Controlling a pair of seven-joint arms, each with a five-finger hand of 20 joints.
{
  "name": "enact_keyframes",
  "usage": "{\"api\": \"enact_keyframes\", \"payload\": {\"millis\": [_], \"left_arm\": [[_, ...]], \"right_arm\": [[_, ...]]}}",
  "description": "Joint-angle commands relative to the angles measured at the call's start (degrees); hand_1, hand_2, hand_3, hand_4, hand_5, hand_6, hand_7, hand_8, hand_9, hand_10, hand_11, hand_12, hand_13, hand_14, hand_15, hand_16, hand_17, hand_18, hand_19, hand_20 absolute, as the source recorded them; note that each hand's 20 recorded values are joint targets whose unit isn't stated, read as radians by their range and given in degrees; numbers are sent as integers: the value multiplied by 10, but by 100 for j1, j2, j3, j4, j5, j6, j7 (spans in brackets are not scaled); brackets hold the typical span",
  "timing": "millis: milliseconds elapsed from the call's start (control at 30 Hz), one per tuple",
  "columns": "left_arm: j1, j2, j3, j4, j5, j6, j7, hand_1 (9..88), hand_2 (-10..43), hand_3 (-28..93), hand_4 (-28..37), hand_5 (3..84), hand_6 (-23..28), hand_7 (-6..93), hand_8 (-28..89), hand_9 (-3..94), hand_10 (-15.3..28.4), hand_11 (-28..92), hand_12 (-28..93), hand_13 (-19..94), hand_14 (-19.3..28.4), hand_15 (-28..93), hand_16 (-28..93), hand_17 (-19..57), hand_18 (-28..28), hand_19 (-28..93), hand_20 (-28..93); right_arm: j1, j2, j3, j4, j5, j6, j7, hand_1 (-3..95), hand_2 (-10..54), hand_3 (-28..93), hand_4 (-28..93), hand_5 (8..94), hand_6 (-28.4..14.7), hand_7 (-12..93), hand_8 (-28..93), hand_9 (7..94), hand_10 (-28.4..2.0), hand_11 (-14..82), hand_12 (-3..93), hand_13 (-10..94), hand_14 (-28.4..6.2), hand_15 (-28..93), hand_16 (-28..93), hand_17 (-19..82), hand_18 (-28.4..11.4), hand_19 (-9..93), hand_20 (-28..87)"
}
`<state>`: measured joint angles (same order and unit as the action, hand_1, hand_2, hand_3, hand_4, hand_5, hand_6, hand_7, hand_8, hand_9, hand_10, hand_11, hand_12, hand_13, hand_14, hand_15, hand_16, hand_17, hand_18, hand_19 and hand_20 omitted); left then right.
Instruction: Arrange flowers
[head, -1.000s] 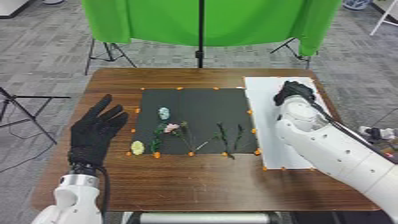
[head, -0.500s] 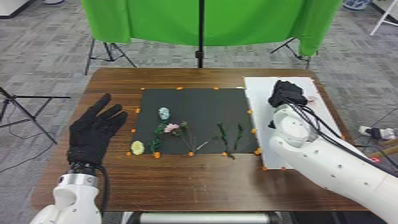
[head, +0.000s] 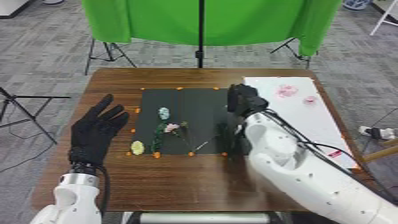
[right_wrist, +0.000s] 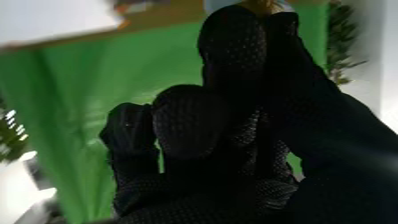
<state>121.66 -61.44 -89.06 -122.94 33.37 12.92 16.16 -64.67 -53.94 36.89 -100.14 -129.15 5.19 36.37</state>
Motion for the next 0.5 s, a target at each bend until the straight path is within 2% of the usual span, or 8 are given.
{"api": "enact_keyframes", "payload": {"millis": [33,167,200,233,267,333,400,500], "left_arm": [[9,-143,-10,41,78,-111,-233,251,76,794,-243,384,93,140,-102,371,207,264,113,280,284,552,-87,-75,272,583,139],[15,-156,-35,25,109,-114,-226,251,77,792,-242,384,94,140,-102,372,208,266,114,281,284,552,-87,-75,272,584,139],[27,-133,-27,19,100,-108,-188,251,76,793,-242,384,94,140,-102,372,208,267,114,281,284,554,-87,-75,272,583,139],[11,-161,-36,28,118,-116,-235,251,76,792,-242,385,94,140,-103,372,208,267,114,281,284,555,-87,-75,271,583,139],[6,-146,-26,29,105,-106,-204,251,76,792,-242,385,94,140,-103,373,208,267,114,282,284,556,-87,-75,272,584,140],[25,-140,-29,23,94,-91,-191,251,76,793,-241,384,94,140,-102,373,208,268,114,282,284,556,-87,-74,272,584,139],[20,-129,-25,22,86,-50,-188,252,77,793,-241,384,94,140,-102,374,209,268,115,282,284,557,-88,-75,272,585,139],[7,-138,-35,25,90,-60,-191,252,77,794,-240,385,95,140,-102,374,210,270,115,282,284,558,-88,-75,272,585,139]], "right_arm": [[-158,-267,-437,13,-281,8,-254,545,-95,695,-283,862,25,192,29,915,-65,297,327,763,-63,774,178,336,-222,932,575],[-277,-278,-363,-35,-518,-185,-446,533,-95,697,-283,841,25,185,19,899,-68,303,327,747,-65,775,172,327,-220,932,561],[-329,-293,-303,-61,-566,-280,-495,522,-95,698,-283,830,26,180,15,892,-68,304,328,741,-66,776,170,323,-220,932,558],[-397,-320,-221,-78,-668,-415,-542,515,-95,697,-283,820,26,177,11,885,-68,308,326,737,-67,778,168,320,-220,932,557],[-422,-322,-180,-96,-781,-553,-595,506,-95,692,-283,803,22,173,7,872,-71,319,318,730,-68,781,167,313,-220,932,555],[-564,-368,9,-154,-924,-840,-764,462,-95,723,-283,756,20,172,-18,839,-79,357,292,711,-73,788,164,299,-221,932,554],[-692,-388,159,-219,-938,-924,-876,411,-95,756,-283,713,20,171,-108,799,-92,418,249,690,-81,799,159,281,-224,932,554],[-911,-411,444,-344,-952,-1078,-1046,365,-95,750,-283,688,14,165,-126,766,-108,471,200,666,-94,810,162,259,-228,932,558]]}}
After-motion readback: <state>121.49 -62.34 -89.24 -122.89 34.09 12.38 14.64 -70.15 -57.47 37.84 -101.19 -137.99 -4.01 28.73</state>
